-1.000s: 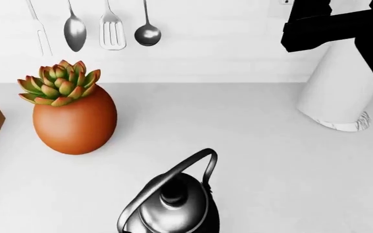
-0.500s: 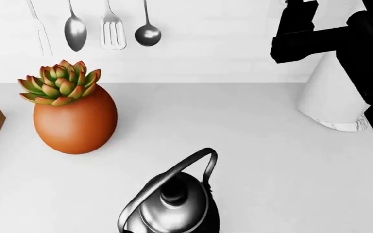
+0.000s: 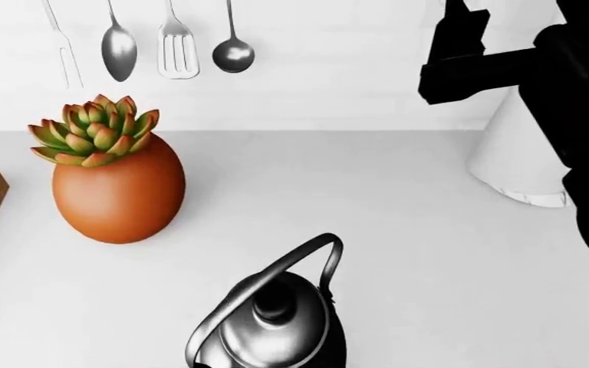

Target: Pick the kettle from the counter and place it on the tray. Then pick the mug from the cabinet and place it on the tray. Then close the cabinet doors.

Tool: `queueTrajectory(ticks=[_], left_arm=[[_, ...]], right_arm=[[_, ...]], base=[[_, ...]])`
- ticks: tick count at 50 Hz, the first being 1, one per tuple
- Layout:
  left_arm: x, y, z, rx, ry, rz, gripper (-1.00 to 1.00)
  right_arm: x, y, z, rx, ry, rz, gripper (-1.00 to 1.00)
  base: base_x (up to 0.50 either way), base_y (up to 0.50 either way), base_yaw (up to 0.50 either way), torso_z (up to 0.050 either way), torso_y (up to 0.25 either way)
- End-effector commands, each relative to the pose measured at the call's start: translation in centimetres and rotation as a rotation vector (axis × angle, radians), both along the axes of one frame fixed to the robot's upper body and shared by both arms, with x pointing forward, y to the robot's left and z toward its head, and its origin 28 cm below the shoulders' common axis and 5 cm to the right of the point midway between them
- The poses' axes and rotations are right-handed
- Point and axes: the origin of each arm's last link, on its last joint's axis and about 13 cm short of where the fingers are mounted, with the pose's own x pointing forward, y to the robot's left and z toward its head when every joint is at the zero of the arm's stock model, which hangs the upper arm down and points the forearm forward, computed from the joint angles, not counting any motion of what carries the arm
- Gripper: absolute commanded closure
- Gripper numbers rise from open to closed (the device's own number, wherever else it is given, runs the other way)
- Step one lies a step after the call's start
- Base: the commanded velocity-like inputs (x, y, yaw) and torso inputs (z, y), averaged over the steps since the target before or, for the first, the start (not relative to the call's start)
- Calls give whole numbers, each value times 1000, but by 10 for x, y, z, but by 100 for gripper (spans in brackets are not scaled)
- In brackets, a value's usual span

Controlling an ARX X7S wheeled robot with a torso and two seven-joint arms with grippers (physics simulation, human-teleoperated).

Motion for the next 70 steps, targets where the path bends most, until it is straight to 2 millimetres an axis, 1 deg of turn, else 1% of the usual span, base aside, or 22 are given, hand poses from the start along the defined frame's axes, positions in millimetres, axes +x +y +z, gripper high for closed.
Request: queueTrajectory(ticks=[1, 8, 12, 16, 25, 38, 56, 64, 70], left_arm=[[13, 9, -12, -15, 51, 42, 100], [1, 8, 1, -9, -7, 28, 100], [-4, 8, 5, -5, -24, 22, 100], [-6, 8, 7, -5, -29, 19, 100], [-8, 9, 8, -5, -33, 20, 100], [-16, 12, 13, -9, -55, 13, 100], [-19, 13, 14, -6, -55, -9, 100], [-19, 20, 14, 4, -53, -39, 100], [-25, 23, 5, 14, -52, -56, 100]], right_arm=[[-1, 2, 0, -6, -4, 5, -100], [-4, 4, 3, -10, -14, 10, -100], [-5, 4, 4, -10, -15, 12, -100], [-7, 4, 5, -15, -16, 14, -100], [-7, 6, 6, -17, -16, 17, -100], [-9, 8, 8, -19, -21, 23, -100], [-9, 10, 9, -19, -23, 31, -100], [-10, 12, 7, -12, -23, 37, -100], [-8, 14, 6, -10, -21, 44, -100]], base=[[0, 0, 0, 0, 0], [1, 1, 1, 0, 0], [0, 0, 1, 0, 0], [-43, 0, 0, 0, 0], [-361, 1, 0, 0, 0], [-369, -1, 0, 0, 0], [-369, -1, 0, 0, 0], [0, 0, 0, 0, 0], [0, 0, 0, 0, 0]])
